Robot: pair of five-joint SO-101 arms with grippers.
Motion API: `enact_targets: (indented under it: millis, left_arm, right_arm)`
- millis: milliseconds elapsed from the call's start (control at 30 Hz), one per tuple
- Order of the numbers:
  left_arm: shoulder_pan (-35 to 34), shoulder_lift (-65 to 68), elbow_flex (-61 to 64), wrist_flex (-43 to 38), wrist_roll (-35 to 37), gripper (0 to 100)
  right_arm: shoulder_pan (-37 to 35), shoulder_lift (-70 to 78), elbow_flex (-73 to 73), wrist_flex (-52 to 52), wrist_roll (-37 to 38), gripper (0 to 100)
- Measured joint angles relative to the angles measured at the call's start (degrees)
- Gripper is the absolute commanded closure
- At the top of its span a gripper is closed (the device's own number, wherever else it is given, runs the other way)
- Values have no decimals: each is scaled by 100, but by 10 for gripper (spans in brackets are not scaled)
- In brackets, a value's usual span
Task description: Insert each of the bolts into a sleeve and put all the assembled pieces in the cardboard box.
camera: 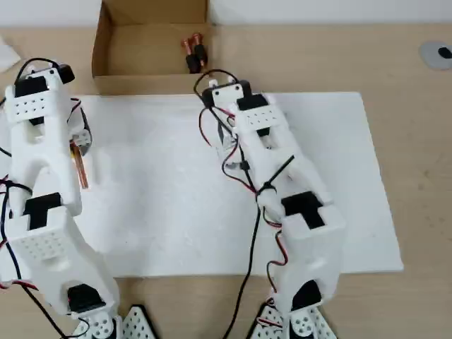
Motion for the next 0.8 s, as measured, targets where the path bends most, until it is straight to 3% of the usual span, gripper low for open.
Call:
enact_targets:
  millis: [800]
  left_arm:
    - [0, 0, 0, 0, -149, 993]
  right_arm:
    - [0, 730, -1020, 369, 9, 814]
